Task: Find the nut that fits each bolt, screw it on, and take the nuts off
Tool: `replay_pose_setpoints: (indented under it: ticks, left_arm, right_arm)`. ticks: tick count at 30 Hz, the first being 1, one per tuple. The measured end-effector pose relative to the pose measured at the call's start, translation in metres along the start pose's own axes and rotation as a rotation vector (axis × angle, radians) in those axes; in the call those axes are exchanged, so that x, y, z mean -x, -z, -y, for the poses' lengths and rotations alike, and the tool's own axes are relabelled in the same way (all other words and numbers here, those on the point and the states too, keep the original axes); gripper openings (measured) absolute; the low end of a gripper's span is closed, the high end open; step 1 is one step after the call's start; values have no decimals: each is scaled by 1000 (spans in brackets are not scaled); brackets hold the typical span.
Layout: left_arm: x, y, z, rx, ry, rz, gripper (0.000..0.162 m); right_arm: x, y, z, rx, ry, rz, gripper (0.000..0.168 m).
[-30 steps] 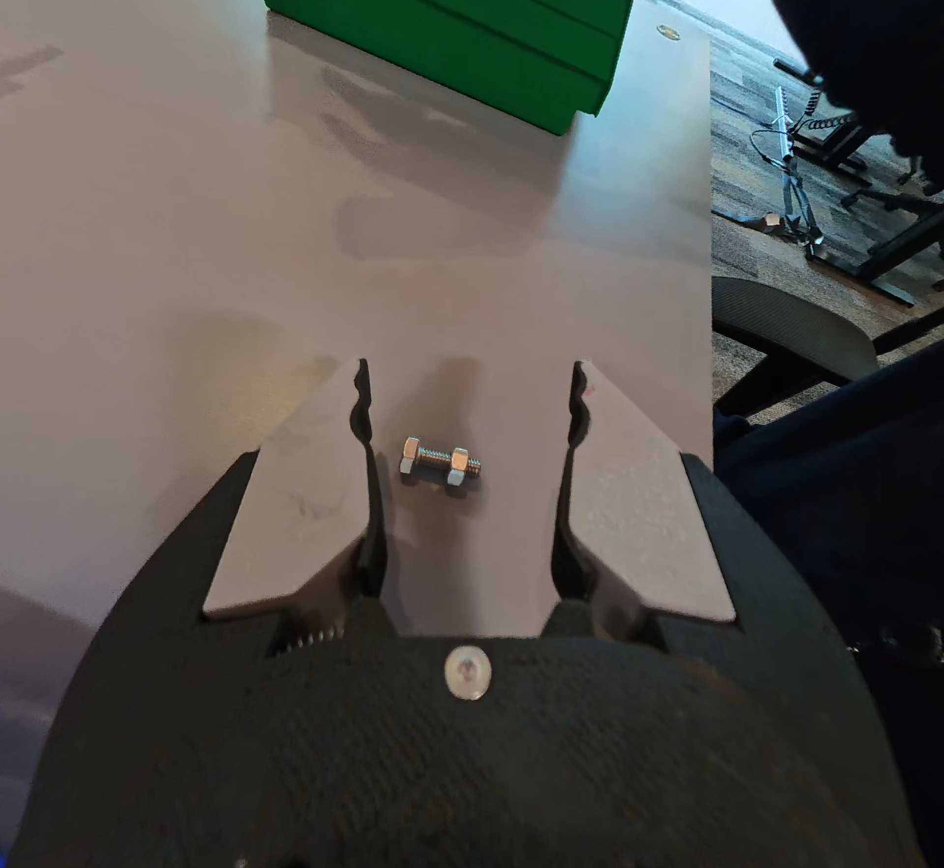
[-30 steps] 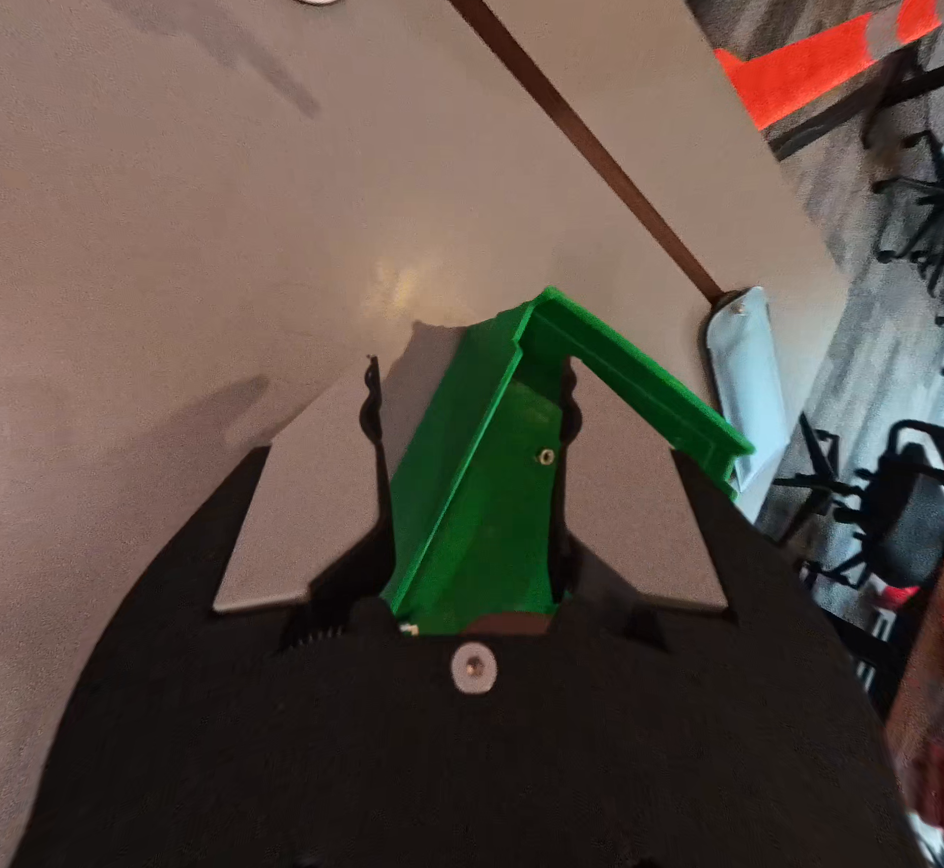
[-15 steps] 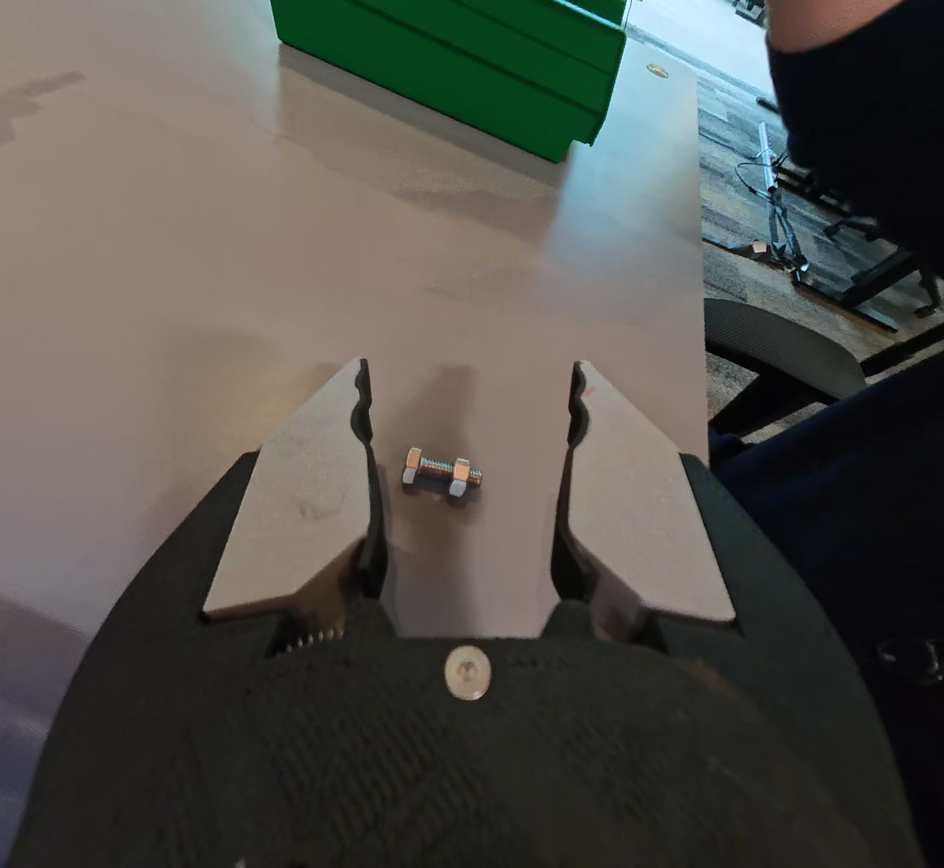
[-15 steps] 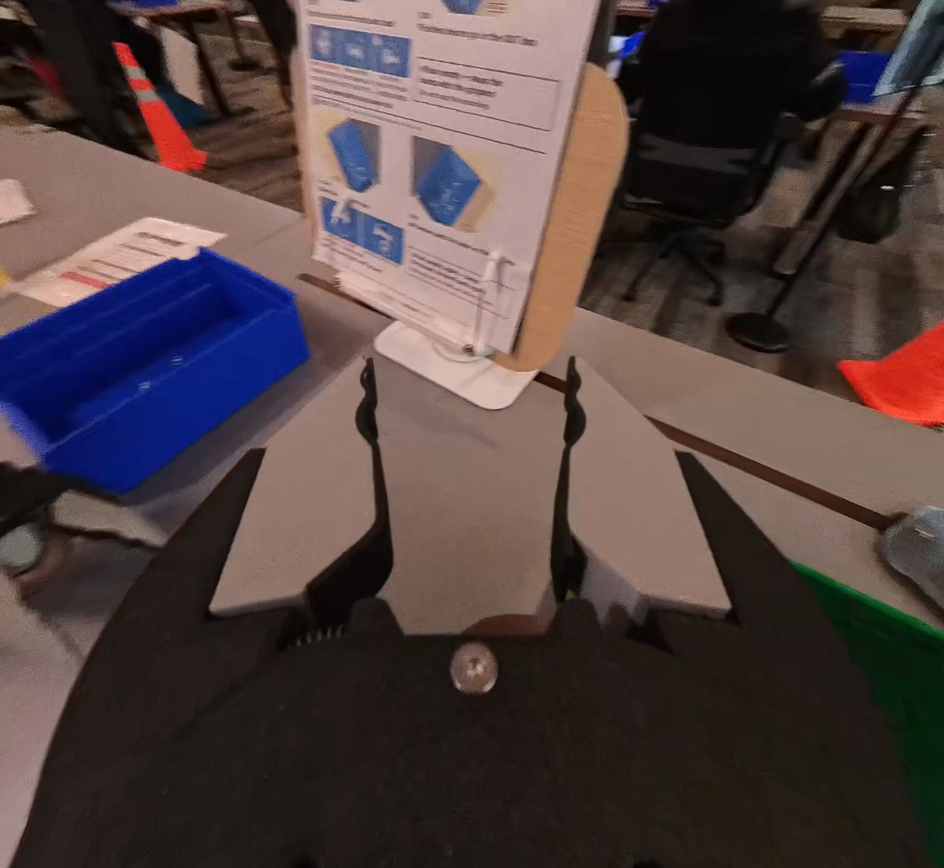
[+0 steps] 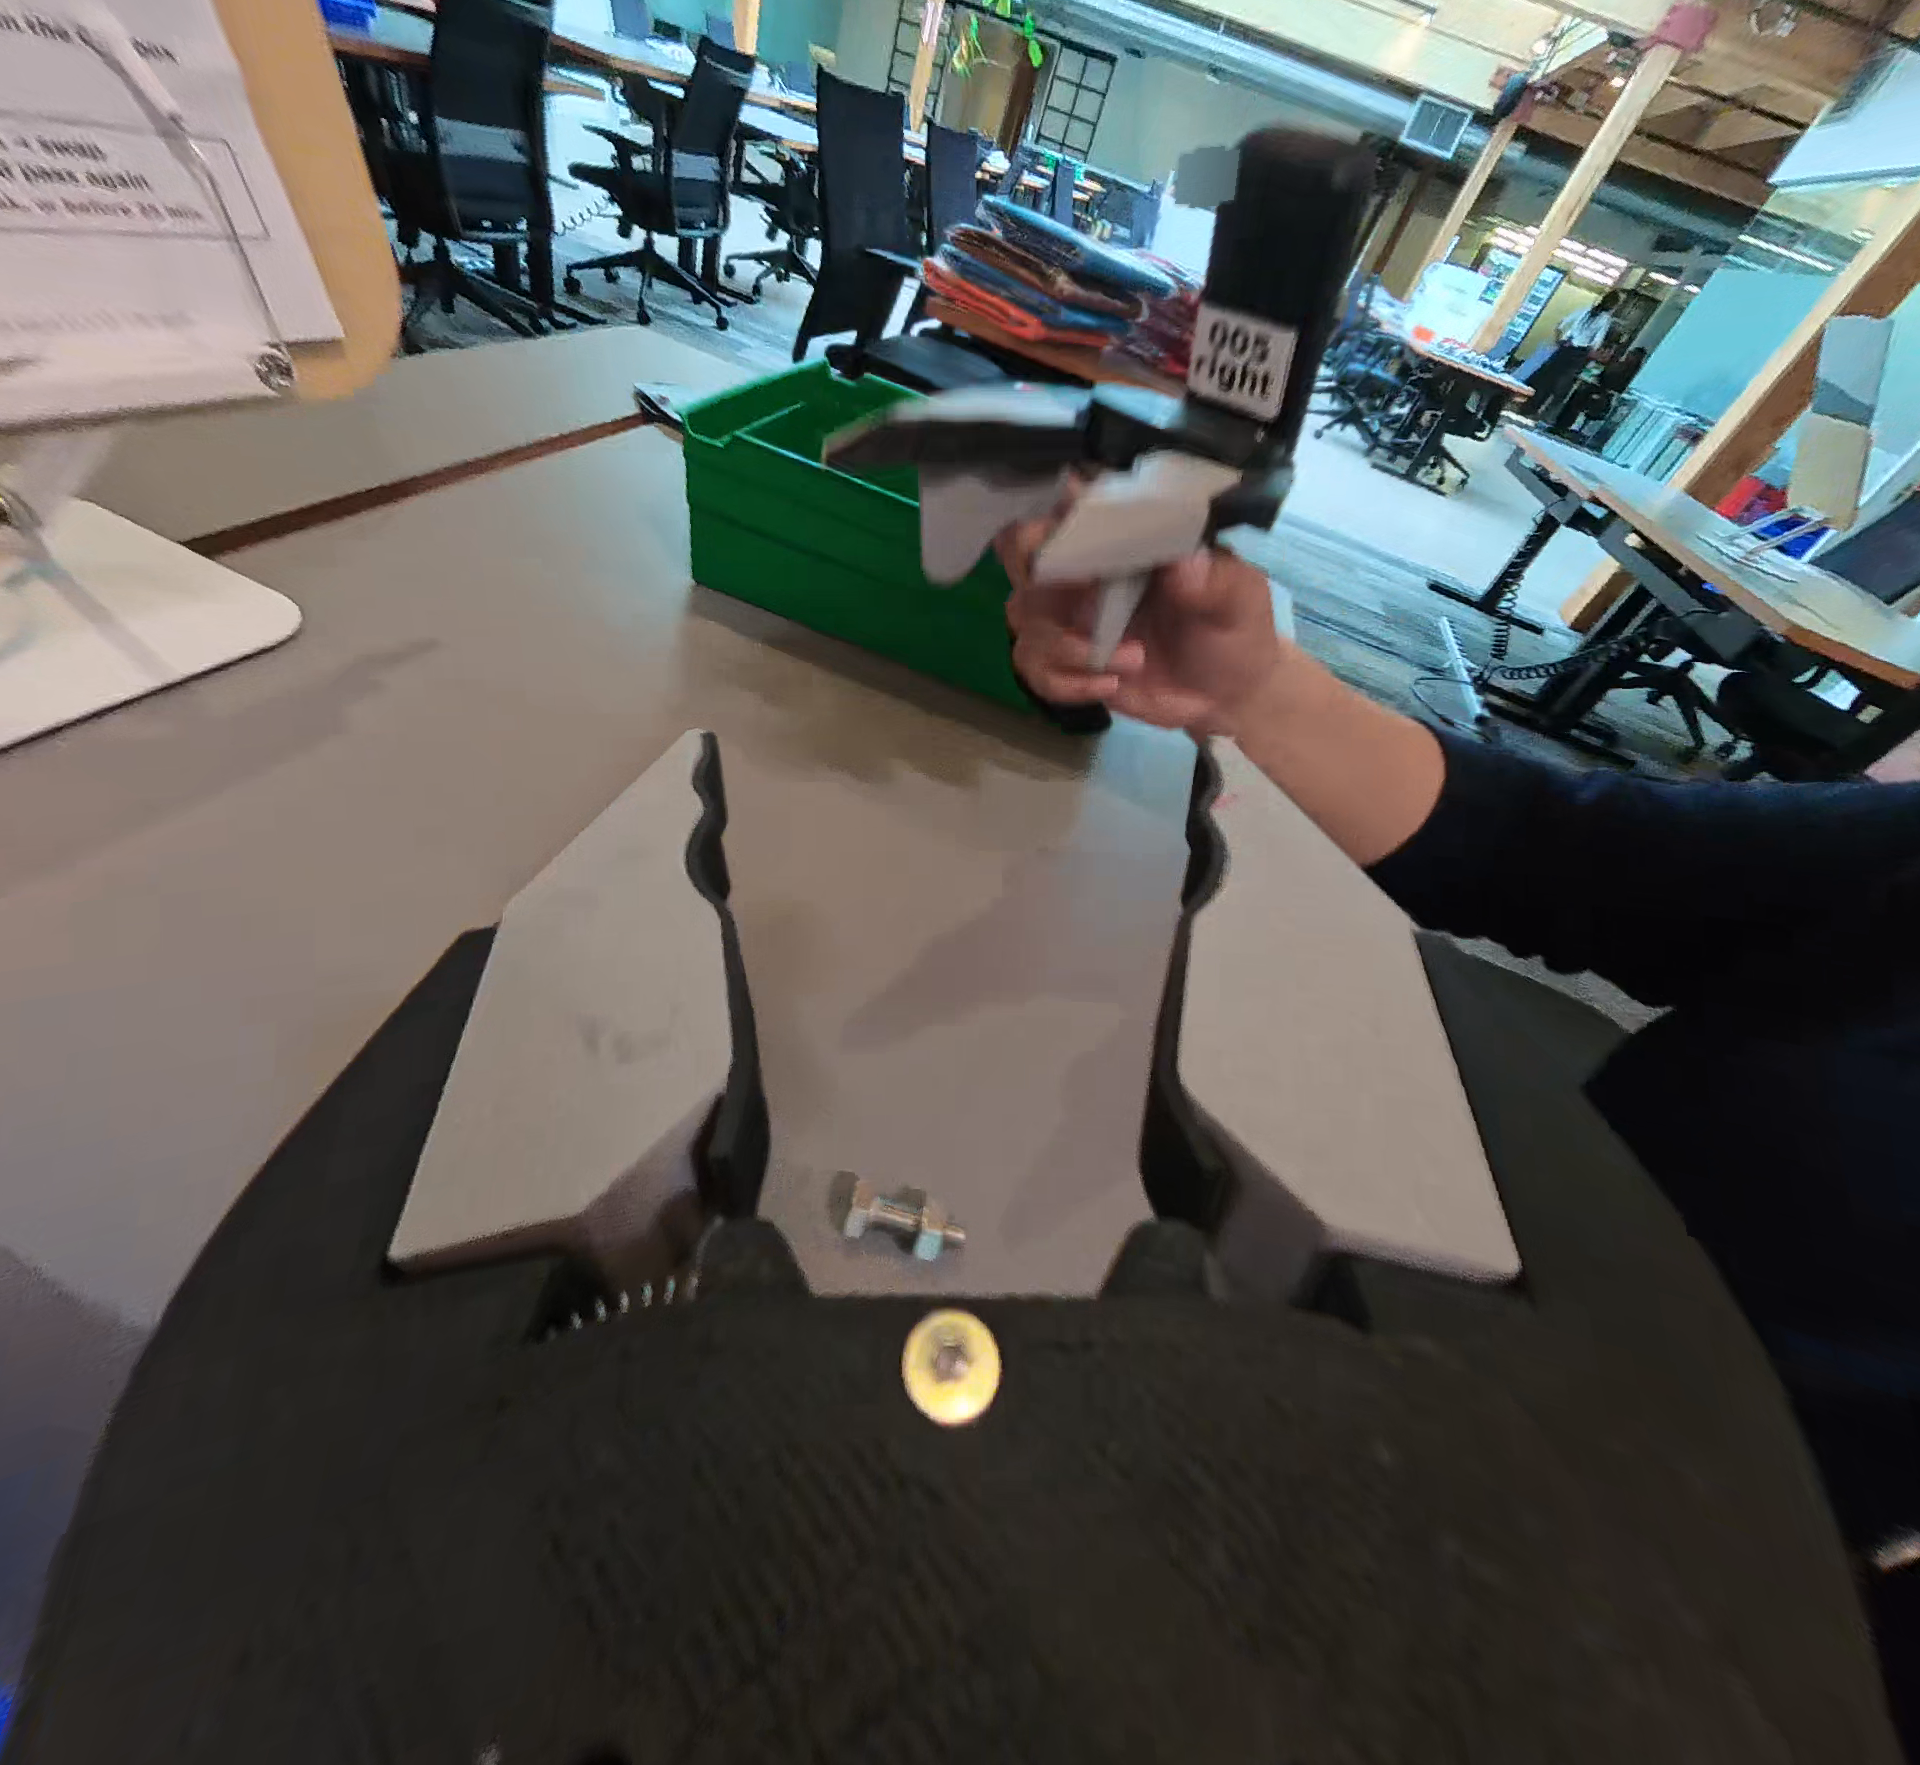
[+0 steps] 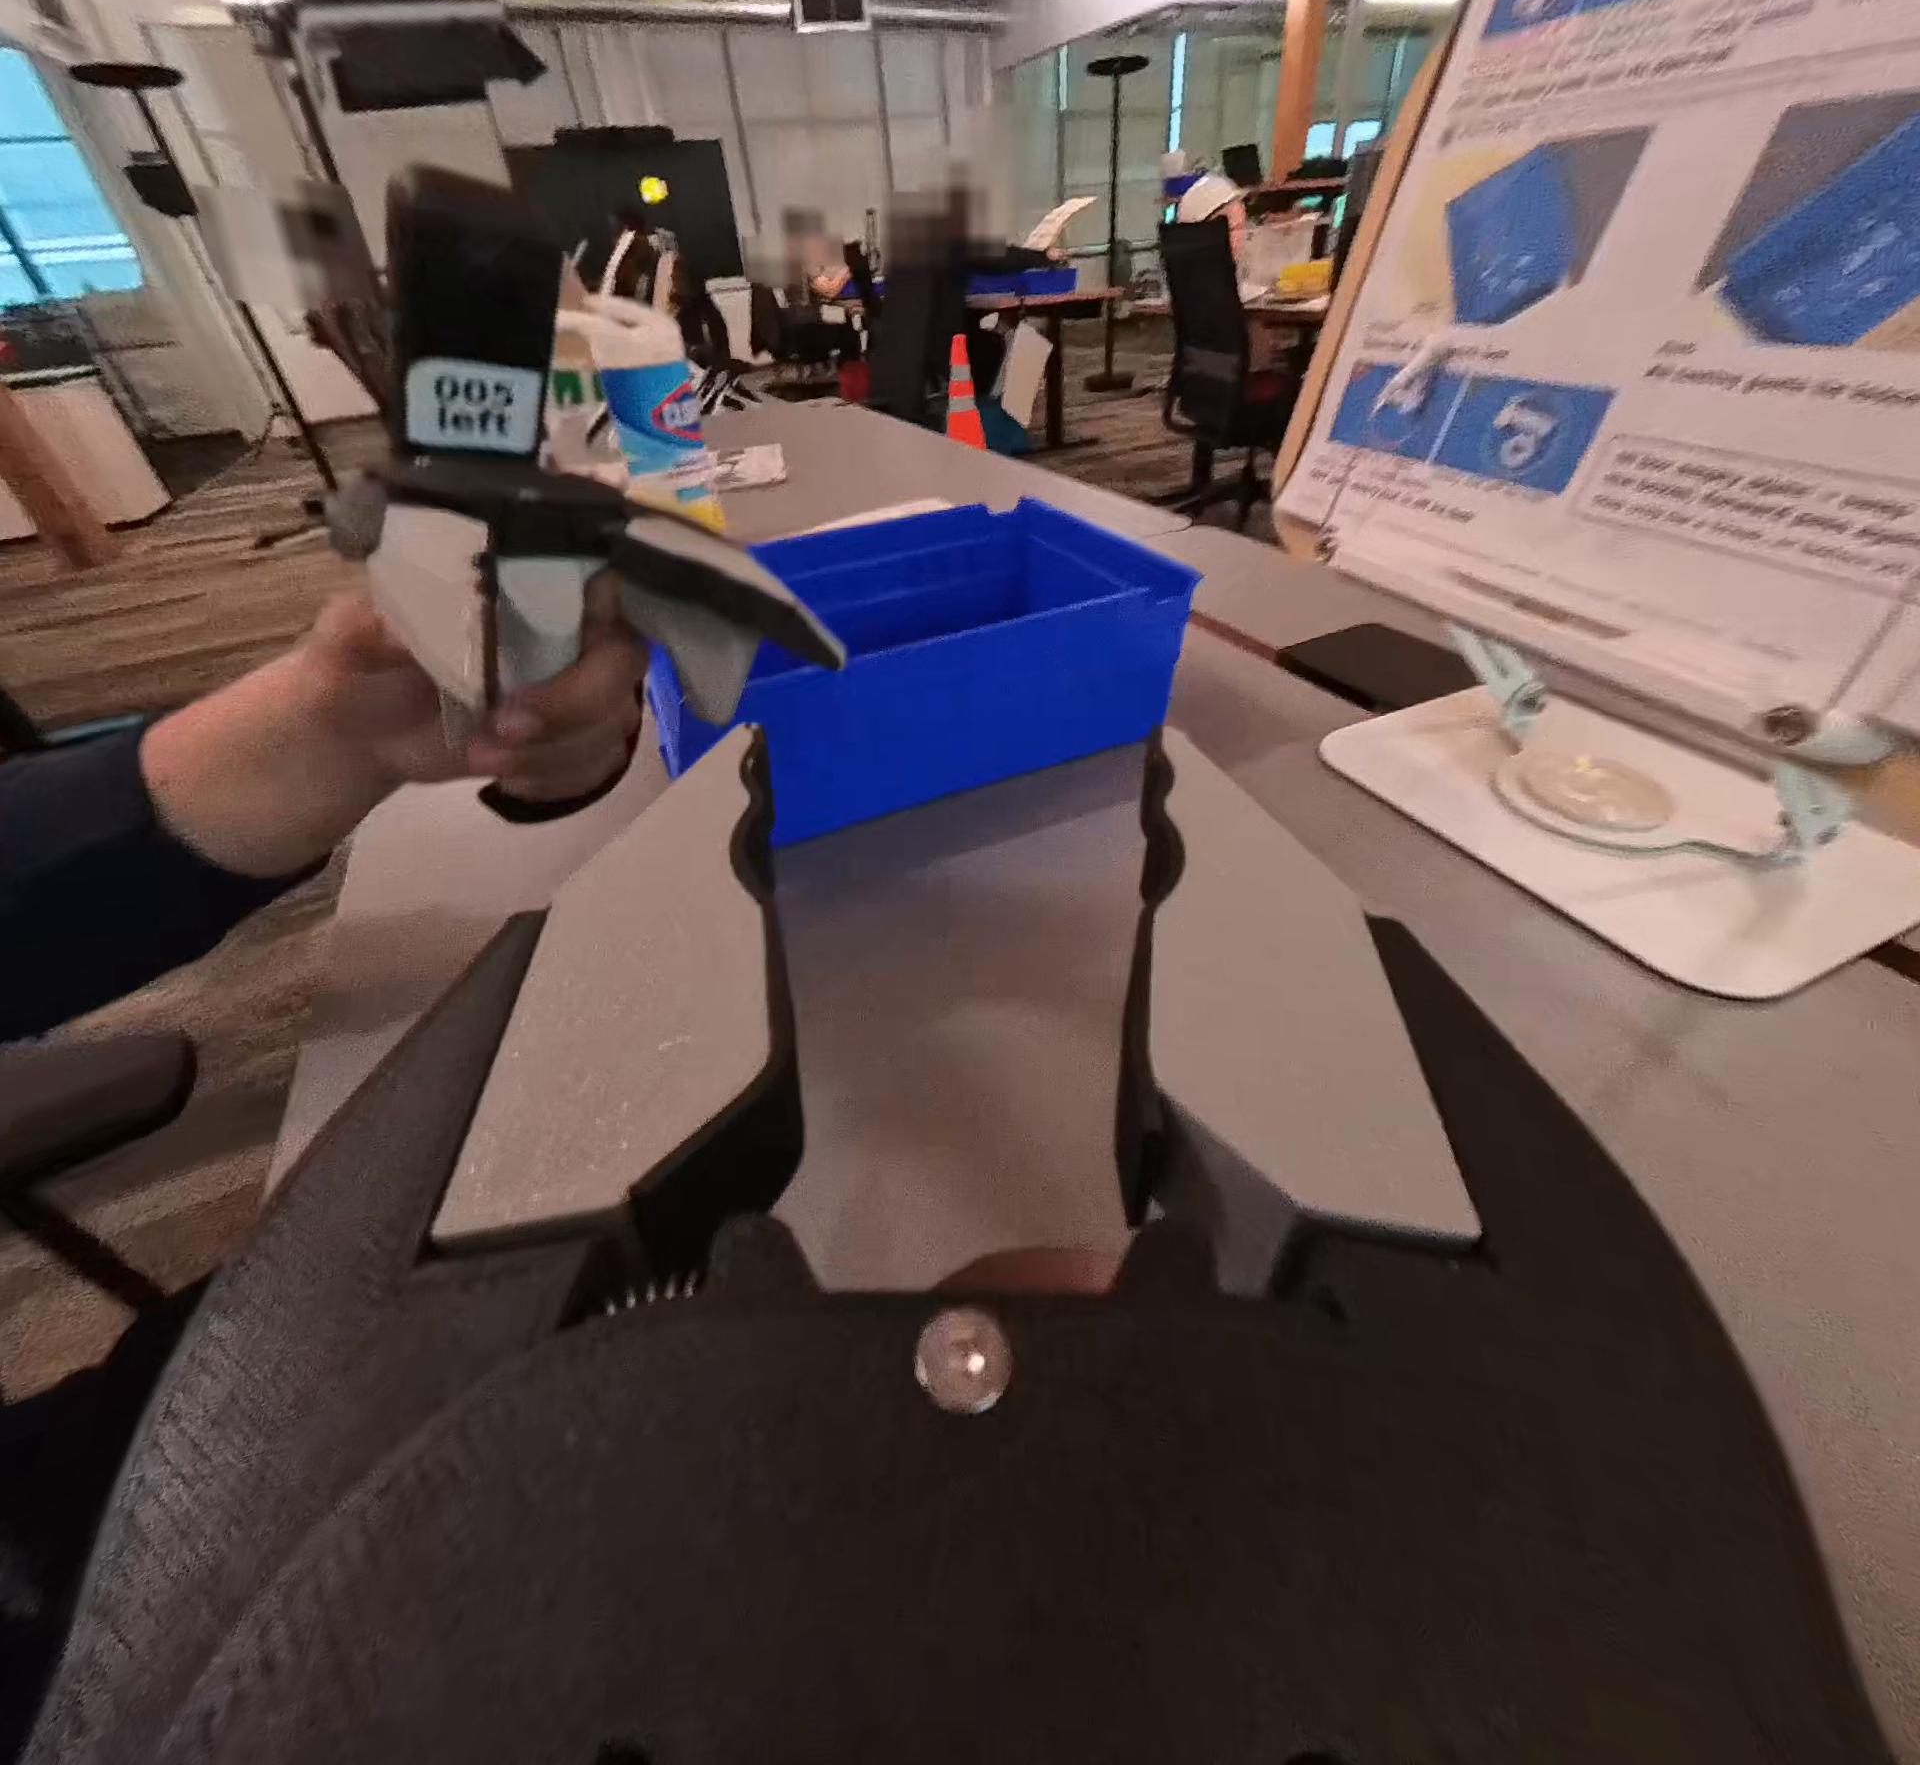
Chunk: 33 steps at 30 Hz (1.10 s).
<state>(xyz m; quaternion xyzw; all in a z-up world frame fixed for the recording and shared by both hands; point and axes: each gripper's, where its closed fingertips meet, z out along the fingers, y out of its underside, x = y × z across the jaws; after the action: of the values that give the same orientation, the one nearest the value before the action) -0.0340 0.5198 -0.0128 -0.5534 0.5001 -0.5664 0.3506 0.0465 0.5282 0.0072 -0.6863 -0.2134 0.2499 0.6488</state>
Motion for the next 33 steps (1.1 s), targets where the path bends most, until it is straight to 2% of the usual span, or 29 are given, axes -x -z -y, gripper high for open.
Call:
replay_pose_setpoints:
  ticks: [3,6,8,10,11,12,14,17,19,22,26,29,33]
  left_arm:
    - [15,-2,-1,4,-10,8,95]
    - [27,-15,-15,13,38,-16,96]
    - [32,-26,-24,-11,17,-23,89]
    - [39,-34,-31,-72,-36,14,69]
    - [43,-39,-34,-76,-42,38,68]
    - [39,-43,-39,-19,-38,34,84]
    - [38,-43,-41,16,-99,73,79]
    - [46,-33,-46,37,-146,142,81]
    - [48,-23,-38,-5,-165,175,81]
    - [49,-13,-24,-76,-130,179,79]
    - [57,-15,-31,-40,-97,225,80]
    - [59,-19,-40,4,-104,232,80]
    - [62,-25,-50,56,-124,248,82]
  right_arm:
    - [14,-14,-42,83,22,84,67]
    - [24,-20,-57,112,47,103,68]
    - [26,-21,-58,113,85,92,66]
    - [25,-20,-59,133,111,65,65]
    - [23,-19,-60,139,121,49,65]
    - [20,-18,-60,143,125,35,64]
    - [20,-18,-66,165,104,45,66]
    - [17,-22,-77,214,63,57,67]
    - [20,-22,-79,219,54,72,66]
    - [41,-24,-90,269,57,180,62]
    - [72,-36,-128,394,196,264,59]
    - [80,-44,-156,500,289,259,59]
    - [87,-48,-171,563,381,259,58]
